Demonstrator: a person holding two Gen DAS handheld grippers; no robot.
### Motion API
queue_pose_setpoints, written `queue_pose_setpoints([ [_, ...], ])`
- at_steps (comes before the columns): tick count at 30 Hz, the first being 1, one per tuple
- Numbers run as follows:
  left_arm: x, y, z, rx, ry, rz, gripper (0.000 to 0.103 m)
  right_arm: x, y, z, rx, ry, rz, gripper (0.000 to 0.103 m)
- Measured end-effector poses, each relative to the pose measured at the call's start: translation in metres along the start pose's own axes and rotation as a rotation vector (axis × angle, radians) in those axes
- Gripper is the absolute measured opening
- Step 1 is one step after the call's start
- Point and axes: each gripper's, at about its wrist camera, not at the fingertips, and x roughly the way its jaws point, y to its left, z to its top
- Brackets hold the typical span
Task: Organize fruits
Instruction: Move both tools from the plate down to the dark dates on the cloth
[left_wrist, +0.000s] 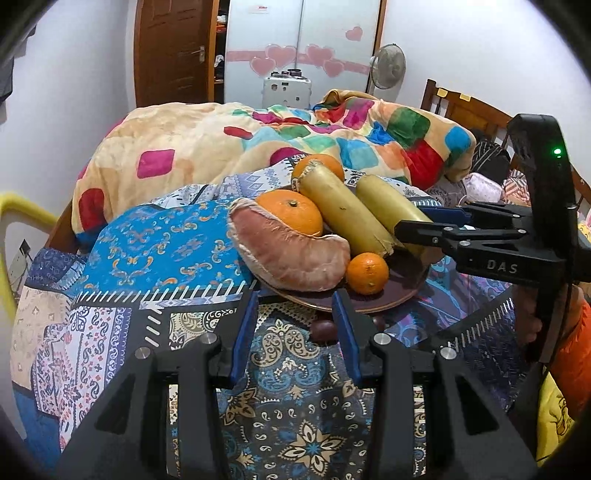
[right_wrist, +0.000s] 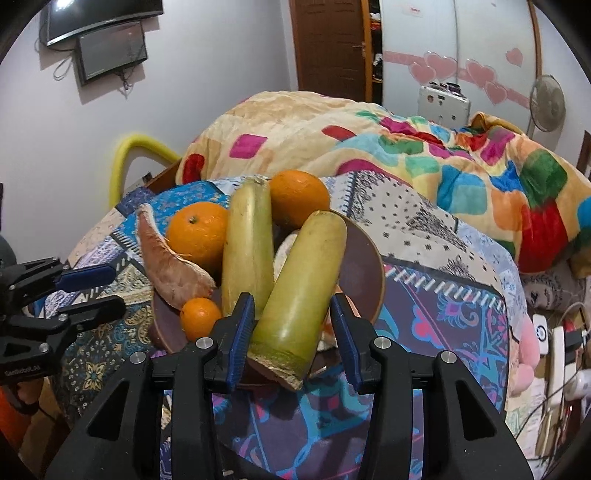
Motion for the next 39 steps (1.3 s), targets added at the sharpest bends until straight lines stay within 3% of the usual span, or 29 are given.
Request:
queue_pose_setpoints([
  [3, 0.001, 0.001, -0.002, -0.003, 0.004, 0.001, 0.042, -0.002, 0.008, 0.002, -0.032, -0.004, 0.035, 0.041],
  [8, 0.001, 0.003, -0.004, -0.008, 0.009, 0.004, 0.042, 0.003, 0.023, -0.001, -0.108, -0.013, -0.049, 0.042],
  [17, -0.006, 0.006, -0.003, -0.012, 0.002, 0.016, 0.042, 0.004, 0.010, -0.003, -0.025, 0.020, 0.026, 0.044],
  [24, -0.015, 0.005, -0.002, -0.013, -0.007, 0.023, 0.042, -0.010, 0.016, -0.006, -0.027, -0.003, 0.018, 0.044],
  [30, -0.022, 0.005, -0.005, -0.006, -0.010, 0.034, 0.048, -0.031, 0.022, -0.012, -0.025, -0.032, 0.034, 0.045],
  [33, -0.024, 0.006, -0.009, -0.007, -0.010, 0.042, 0.059, -0.036, 0.029, -0.018, -0.046, -0.026, 0.033, 0.045],
  [39, -0.023, 0.005, -0.021, 0.001, 0.017, 0.044, 0.059, -0.034, 0.039, -0.030, -0.043, 0.003, 0.058, 0.045],
])
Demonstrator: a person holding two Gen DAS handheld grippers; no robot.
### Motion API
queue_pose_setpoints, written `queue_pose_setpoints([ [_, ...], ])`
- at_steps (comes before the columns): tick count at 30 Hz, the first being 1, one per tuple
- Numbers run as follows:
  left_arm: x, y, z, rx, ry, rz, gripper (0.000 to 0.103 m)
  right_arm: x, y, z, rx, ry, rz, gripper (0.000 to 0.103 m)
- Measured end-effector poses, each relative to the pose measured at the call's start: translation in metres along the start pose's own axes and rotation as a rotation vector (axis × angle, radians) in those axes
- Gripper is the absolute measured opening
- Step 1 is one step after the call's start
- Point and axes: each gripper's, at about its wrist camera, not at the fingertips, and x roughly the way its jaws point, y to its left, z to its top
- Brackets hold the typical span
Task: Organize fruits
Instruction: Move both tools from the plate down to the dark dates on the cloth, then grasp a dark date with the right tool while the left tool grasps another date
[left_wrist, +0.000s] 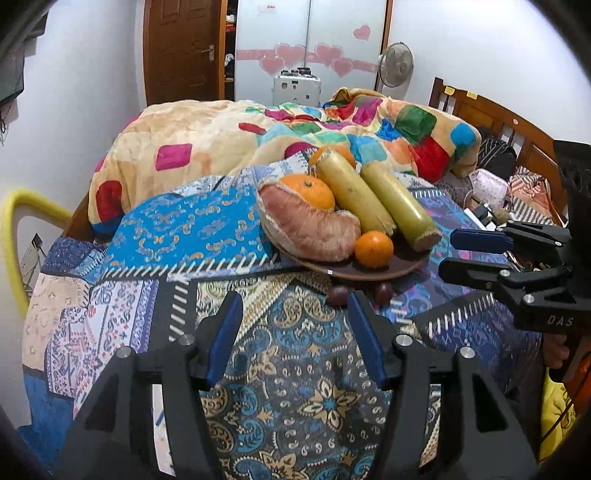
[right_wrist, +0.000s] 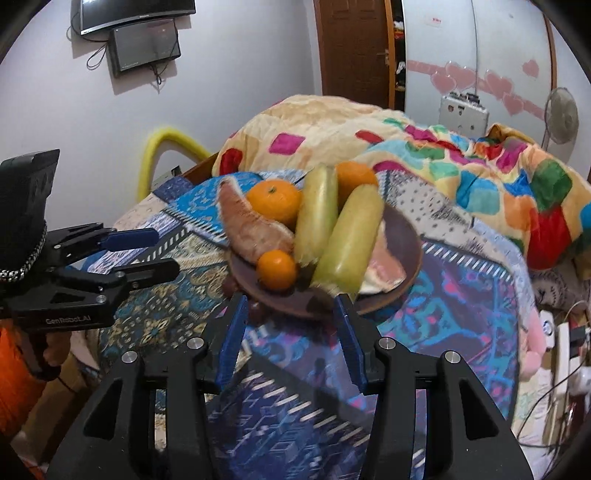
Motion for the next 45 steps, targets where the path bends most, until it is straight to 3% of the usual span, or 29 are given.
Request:
queue_pose_setpoints([
  [8, 0.003, 0.000, -0.017, 0.029, 0.031, 0.007, 0.059, 0.034, 0.014, -0.005, -0.017, 0.086, 0.012, 0.046],
  [18, 0.006, 0.007, -0.024, 0.010, 0.033, -0.009, 0.059, 0.037, 0.028, -0.005, -0.039, 0.107, 0.004, 0.044],
  [22, 0.005, 0.009, -0.024, 0.009, 0.032, -0.012, 0.059, 0.051, 0.023, -0.007, -0.011, 0.145, -0.016, 0.035],
  [30, 0.011, 0.004, -0.023, 0.014, 0.049, -0.025, 0.059, 0.059, 0.023, -0.003, -0.005, 0.136, -0.035, 0.021],
  [41, 0.028, -0.013, -0.009, 0.022, 0.089, -0.065, 0.059, 0.036, 0.014, -0.017, 0.011, 0.098, 0.004, 0.020],
  [45, 0.039, -0.021, -0.006, 0.017, 0.108, -0.085, 0.048, 0.022, 0.002, -0.022, 0.028, 0.075, -0.008, 0.020],
])
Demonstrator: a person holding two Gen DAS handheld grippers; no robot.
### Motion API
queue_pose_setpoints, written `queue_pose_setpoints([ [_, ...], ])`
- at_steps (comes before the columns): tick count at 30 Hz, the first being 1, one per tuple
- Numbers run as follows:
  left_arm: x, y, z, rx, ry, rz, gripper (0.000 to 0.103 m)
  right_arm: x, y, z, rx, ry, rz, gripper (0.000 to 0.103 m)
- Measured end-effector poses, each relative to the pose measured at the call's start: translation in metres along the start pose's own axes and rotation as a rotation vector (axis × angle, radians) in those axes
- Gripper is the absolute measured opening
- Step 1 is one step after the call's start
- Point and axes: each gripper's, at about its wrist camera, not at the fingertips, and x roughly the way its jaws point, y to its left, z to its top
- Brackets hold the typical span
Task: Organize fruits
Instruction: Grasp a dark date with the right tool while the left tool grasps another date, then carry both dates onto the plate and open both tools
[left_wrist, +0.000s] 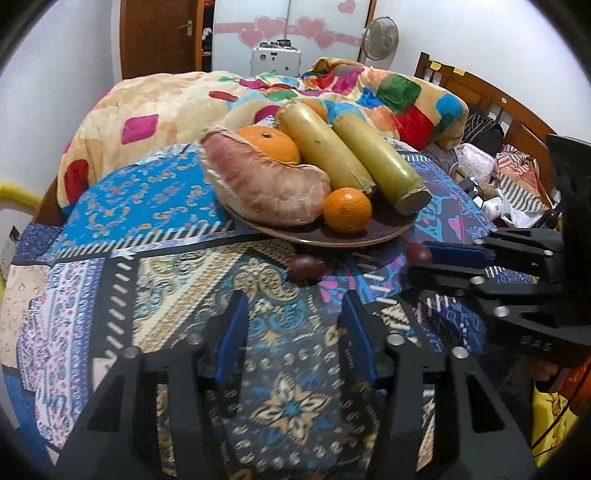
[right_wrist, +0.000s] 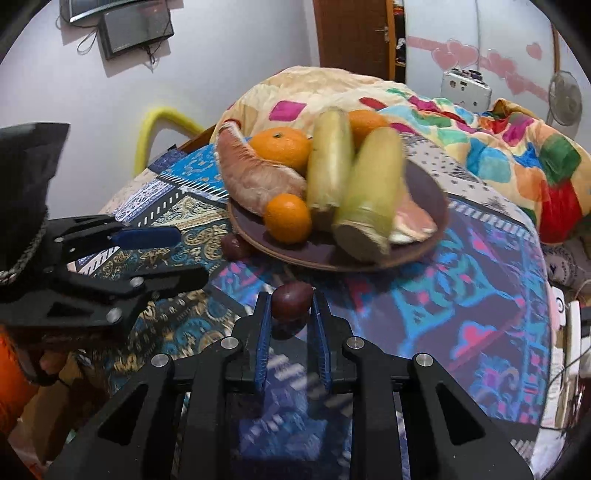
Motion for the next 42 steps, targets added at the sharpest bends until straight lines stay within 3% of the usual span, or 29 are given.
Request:
queue_pose_setpoints([
  [2, 0.006, -0.004, 0.003, 0.005, 0.011, 0.002, 0.038, -0.007, -0.007, -0.001, 0.016, -0.013, -0.001, 0.020],
  [9, 0.022, -0.010, 0.018, 0.007, 0.040, 0.017, 0.032, -0.025, -0.026, -0.003, 0.051, -0.064, -0.023, 0.020],
  [17, 0.023, -0.006, 0.018, -0.007, 0.039, 0.031, 0.018, -0.028, -0.032, -0.006, 0.055, -0.078, -0.035, 0.020],
  [32, -0.014, -0.005, 0.018, -0.005, -0.046, 0.024, 0.017, -0.042, -0.043, 0.007, 0.072, -0.136, -0.055, 0.020],
  [42, -0.004, -0.007, 0.035, 0.012, -0.061, 0.019, 0.017, -0.036, -0.025, 0.031, 0.020, -0.169, -0.026, 0.020],
])
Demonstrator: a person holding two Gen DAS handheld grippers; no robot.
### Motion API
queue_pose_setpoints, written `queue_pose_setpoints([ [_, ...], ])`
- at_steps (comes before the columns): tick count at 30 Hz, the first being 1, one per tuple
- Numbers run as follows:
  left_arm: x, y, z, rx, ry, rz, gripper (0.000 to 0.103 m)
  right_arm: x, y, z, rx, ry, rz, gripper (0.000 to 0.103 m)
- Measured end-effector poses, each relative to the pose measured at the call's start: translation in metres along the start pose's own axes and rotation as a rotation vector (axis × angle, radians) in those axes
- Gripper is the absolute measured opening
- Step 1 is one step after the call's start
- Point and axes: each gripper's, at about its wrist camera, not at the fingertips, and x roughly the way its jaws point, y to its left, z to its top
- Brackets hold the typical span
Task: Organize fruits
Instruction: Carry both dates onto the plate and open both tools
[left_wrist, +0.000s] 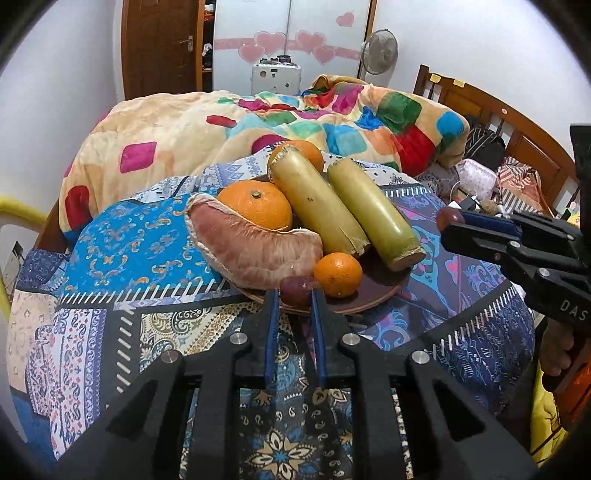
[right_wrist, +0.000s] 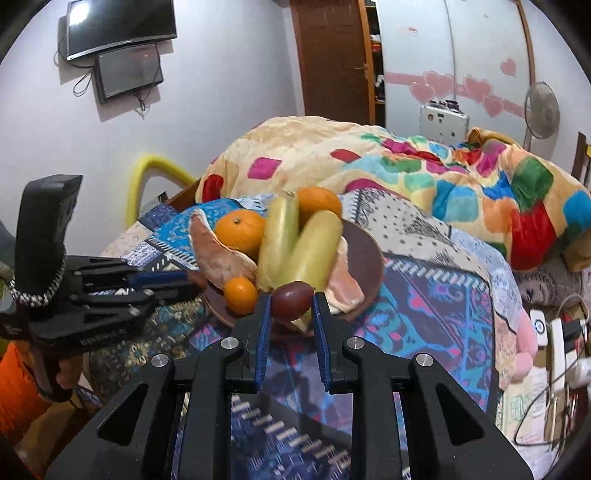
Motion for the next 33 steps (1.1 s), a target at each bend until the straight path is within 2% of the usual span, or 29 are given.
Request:
queue_pose_setpoints([
  [9, 0.009, -0.005, -0.002, 0.034, 0.008, -0.009, 0.017, 0.020, 0.015, 0.006, -0.048, 0.023, 0.017, 0.020],
  [16, 0.012, -0.003, -0.003, 0.033, 0.015, -0.014, 0.018, 0.029, 0.021, 0.009, -0.079, 0.031, -0.011, 0.021],
  [27, 0.008, -0.004, -0.004, 0.039, 0.001, -0.018, 0.029, 0.031, 0.022, 0.010, -0.090, 0.039, -0.012, 0.022],
  [29, 0.006, -0.004, -0.004, 0.041, -0.004, -0.016, 0.029, 0.031, 0.022, 0.010, -0.090, 0.039, -0.011, 0.023],
  [31, 0.004, -0.004, -0.004, 0.042, -0.008, -0.014, 0.029, 0.031, 0.022, 0.011, -0.086, 0.037, -0.008, 0.032],
  [33, 0.002, -0.004, -0.005, 0.041, -0.011, -0.013, 0.029, 0.030, 0.022, 0.011, -0.084, 0.027, -0.011, 0.034],
])
